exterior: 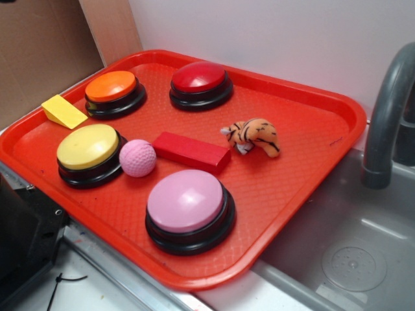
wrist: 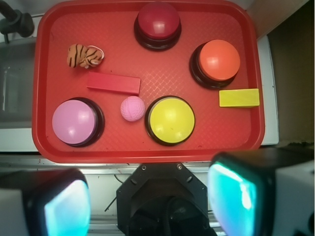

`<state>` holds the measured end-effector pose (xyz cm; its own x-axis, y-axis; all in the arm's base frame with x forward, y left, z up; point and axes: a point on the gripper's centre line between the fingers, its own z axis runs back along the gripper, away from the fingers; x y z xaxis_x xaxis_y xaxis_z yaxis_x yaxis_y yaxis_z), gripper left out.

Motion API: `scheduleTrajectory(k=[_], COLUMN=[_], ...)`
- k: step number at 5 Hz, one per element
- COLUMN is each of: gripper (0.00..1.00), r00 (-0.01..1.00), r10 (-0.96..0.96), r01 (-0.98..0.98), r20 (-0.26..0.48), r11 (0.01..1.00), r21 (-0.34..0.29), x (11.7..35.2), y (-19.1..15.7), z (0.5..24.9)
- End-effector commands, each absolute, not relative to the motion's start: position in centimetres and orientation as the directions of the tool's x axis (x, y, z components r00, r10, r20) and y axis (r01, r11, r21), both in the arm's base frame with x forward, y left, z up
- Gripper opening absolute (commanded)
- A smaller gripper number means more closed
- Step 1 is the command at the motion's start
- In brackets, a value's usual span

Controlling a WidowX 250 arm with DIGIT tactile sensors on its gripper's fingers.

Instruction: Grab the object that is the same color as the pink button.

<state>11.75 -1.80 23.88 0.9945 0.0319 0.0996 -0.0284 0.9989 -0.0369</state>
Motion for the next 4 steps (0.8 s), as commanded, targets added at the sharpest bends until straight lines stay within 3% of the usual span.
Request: scheduleTrajectory(k=[1, 3, 4], gripper=[1.00, 1.00, 1.00], r00=[0.995, 0.918, 0.837], r10=[0.032, -0.344, -0.513], r01=[-0.028, 0.340, 0.508], r20=[0.100, 0.195, 0.189], r11=[0.999, 0.939, 0.858], r21=[-0.037, 0.054, 0.081], x=[11.8, 11.0, 12.0], y=[-1.8, -2.3, -2.1], z=[23.9, 20.5, 17.1])
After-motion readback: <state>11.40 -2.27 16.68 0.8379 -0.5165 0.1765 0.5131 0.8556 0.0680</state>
